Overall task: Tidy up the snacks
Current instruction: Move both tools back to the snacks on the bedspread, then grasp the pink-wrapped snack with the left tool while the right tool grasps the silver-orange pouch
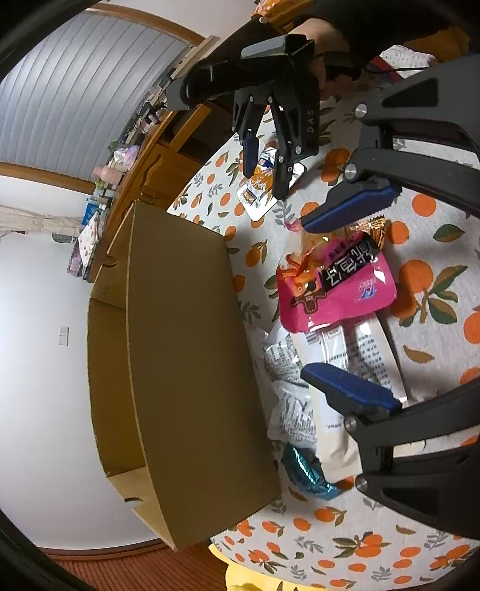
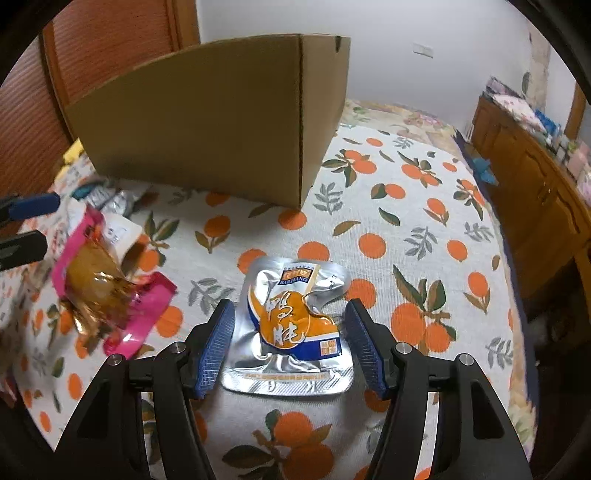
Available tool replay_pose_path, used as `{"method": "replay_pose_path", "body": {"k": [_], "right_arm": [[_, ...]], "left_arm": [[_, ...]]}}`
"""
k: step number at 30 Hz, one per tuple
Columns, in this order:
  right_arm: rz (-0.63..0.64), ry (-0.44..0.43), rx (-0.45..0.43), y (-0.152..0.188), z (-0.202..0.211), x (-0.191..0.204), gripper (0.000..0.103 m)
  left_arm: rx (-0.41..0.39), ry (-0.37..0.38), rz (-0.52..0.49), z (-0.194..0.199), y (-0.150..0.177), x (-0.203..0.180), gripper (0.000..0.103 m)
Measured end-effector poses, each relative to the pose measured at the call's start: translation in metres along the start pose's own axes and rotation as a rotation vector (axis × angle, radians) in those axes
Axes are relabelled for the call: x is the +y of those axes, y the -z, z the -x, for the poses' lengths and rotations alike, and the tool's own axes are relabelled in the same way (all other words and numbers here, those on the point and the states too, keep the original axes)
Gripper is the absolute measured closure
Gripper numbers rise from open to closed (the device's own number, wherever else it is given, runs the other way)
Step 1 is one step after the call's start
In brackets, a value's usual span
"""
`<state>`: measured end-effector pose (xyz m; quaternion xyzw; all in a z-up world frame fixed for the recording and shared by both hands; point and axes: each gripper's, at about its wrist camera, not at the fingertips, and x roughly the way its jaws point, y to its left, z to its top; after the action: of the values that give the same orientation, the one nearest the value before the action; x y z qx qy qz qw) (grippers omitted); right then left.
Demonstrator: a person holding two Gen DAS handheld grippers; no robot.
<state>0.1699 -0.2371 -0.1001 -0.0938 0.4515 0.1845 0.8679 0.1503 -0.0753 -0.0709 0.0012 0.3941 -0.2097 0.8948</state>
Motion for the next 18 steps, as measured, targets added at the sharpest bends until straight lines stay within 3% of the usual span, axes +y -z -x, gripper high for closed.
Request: {"method": "replay_pose_path", "body": {"k": [3,5,18], "right_arm": [[0.022,-0.005,0.01,0.002,0.002,0.001,0.046],[0.023,-0.007,0.011,0.004,0.006,-0.002,0.059],[-0.004,-0.024,-0.026,0.024,0.019,-0.007,0.06]], "left_arm": [[0.007,0.004,-0.006,-0.005,-0.001,-0.006,0.03],[0.011,0.005,-0.013,-0.009,-0.002,-0.011,0.03],[0.042,-0.047,-0.048,-0.031,-0.002,-0.029,0.028]]}}
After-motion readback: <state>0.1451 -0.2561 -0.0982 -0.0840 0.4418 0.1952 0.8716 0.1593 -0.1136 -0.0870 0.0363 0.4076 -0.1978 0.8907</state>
